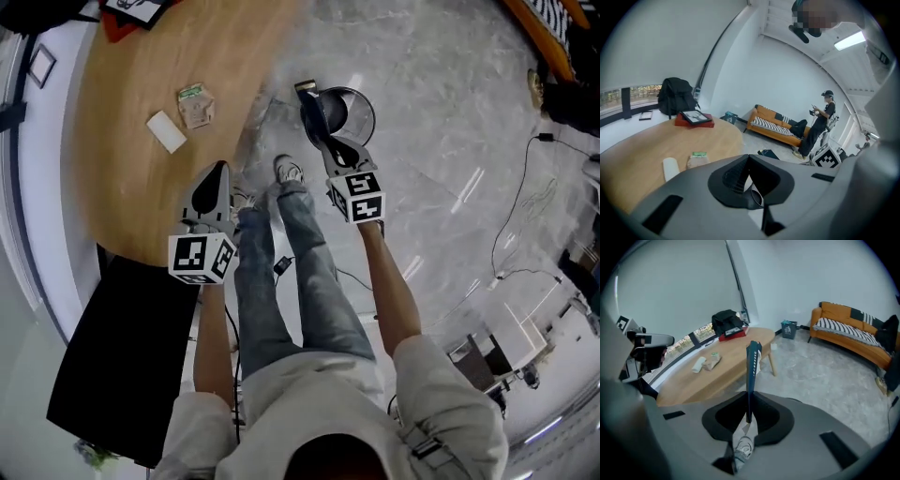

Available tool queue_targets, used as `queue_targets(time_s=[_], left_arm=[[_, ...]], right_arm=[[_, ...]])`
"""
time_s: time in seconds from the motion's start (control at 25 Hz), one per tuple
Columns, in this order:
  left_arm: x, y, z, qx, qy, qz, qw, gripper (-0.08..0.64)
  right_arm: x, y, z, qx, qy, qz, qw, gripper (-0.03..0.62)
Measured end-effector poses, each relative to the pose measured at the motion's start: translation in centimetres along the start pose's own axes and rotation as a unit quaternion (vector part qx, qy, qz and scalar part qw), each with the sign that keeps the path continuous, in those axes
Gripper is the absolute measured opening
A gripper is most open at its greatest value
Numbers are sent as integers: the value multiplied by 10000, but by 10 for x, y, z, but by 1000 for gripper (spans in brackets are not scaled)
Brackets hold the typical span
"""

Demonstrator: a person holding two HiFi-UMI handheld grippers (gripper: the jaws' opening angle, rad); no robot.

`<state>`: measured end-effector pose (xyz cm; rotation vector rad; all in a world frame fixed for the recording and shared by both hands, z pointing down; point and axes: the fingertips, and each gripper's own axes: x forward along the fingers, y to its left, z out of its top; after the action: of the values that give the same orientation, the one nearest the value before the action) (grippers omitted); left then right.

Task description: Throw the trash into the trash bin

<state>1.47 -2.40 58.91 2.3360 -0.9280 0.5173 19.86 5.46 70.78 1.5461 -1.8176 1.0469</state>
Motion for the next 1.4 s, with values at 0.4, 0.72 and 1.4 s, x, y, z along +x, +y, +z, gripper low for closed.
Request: queue_targets(time_s=[0.4,0.72,1.4], left_arm=[[52,-60,-24,395,540,-621,9958,18],[55,-64,-25,489,651,-596,9949,18],[14,-15,-13,104,207,39,9997,18]], right_arm=[[1,-83,-86,915,370,-616,9932,61],[18,-85,-122,1049,792,-432,9904,233],[1,-43,-41,430,43,-324,9985,34]])
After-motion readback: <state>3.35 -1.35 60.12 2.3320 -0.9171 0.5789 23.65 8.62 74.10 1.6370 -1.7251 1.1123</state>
